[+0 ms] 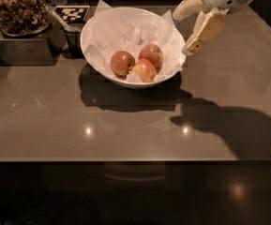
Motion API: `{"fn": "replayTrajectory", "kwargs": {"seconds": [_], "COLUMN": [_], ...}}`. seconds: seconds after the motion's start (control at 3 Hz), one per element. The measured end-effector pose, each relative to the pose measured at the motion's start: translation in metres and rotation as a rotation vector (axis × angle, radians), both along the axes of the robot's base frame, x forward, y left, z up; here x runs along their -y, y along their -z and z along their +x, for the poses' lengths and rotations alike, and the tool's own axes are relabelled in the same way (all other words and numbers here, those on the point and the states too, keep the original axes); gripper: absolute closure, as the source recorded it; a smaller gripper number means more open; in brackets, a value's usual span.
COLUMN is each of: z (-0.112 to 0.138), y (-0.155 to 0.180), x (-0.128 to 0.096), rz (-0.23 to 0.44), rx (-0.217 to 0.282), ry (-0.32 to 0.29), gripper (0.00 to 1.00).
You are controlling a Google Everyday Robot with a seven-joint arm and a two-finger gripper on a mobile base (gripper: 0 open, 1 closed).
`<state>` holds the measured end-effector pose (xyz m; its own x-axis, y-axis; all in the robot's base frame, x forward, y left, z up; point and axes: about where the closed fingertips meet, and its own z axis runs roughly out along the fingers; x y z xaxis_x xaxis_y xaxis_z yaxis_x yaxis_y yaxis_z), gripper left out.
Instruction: Pick apple from white bowl
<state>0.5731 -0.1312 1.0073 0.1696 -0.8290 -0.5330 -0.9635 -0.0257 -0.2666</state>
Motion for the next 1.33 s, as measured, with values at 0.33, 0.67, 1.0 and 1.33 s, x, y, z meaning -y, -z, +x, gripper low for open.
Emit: {"fn": "replayTrajectory", "kwargs": {"seconds": [0.33,0.67,1.0,1.33], "z": [0.027,0.058,0.085,0.108], "y": [0.001,0.004,0.011,0.025], "x": [-0.029,-0.052,-0.077,-0.093], "rz": [-0.009,-0.033,-0.045,-0.069], "rx": [0.016,0.047,0.087,0.116], "ry": [-0.085,-0.143,-0.201,-0.25], "gripper": [0.31,0.28,0.27,0.25]}}
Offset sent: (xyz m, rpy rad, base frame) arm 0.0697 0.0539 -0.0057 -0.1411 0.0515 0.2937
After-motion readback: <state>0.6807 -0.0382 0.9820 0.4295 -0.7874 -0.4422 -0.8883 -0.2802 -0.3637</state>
